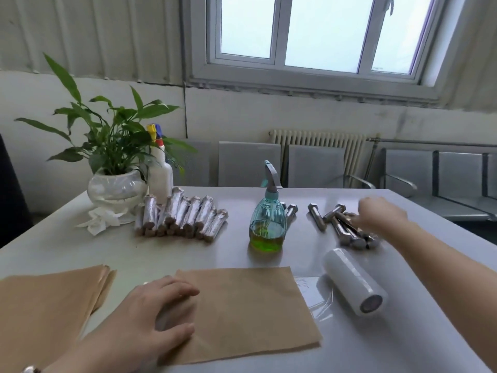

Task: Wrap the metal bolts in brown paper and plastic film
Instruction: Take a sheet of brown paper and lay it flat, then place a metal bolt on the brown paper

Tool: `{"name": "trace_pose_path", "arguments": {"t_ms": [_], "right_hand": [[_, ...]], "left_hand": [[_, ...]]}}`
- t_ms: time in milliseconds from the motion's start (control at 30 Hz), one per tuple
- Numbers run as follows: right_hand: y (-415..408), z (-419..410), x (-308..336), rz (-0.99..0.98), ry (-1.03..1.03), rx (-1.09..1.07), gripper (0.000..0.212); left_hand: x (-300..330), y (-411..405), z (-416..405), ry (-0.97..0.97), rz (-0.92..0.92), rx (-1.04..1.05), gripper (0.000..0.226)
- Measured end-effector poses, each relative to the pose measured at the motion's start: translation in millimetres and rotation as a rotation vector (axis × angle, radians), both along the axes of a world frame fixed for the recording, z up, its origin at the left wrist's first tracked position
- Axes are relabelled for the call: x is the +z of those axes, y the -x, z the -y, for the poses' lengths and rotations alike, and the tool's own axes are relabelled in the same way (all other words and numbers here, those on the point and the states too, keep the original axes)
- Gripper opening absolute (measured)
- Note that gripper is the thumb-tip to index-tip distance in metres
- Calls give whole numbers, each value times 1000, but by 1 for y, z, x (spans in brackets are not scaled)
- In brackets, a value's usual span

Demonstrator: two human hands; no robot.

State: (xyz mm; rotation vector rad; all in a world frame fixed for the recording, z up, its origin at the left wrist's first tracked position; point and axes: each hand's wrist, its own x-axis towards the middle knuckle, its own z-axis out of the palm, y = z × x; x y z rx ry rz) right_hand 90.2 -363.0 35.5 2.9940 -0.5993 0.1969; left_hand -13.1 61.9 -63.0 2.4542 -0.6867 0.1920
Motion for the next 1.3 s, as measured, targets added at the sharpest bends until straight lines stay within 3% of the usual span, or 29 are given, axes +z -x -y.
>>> {"name": "trace_pose_path", "arguments": {"t_ms": [167,500,733,833,933,1067,1167,1300], "right_hand": [[-27,11,-29,-116,-71,-54,3],[-34,13,-36,-50,-184,-93,13],[-13,17,-18,458,-345,19,27],[6,20,7,728,-610,229,21],[40,2,36,888,-771,462,35],[72,-58,53,703,-842,741,35],[72,-117,26,408,-657,914,24],[62,-181,-39,-75,-380,1138,47]], "left_hand": [[-5,-4,-1,-44,6,-3,52],[-9,-5,-3,-78,-9,-10,53],[-9,-5,-3,-103,-6,-5,52],[-9,-4,-2,-107,-11,2,50],[-8,-4,-2,-114,-9,1,52],[-6,-2,-2,-105,-37,3,57],[-5,1,-1,-71,-60,29,68],[-6,3,-2,-72,-81,58,94]]}}
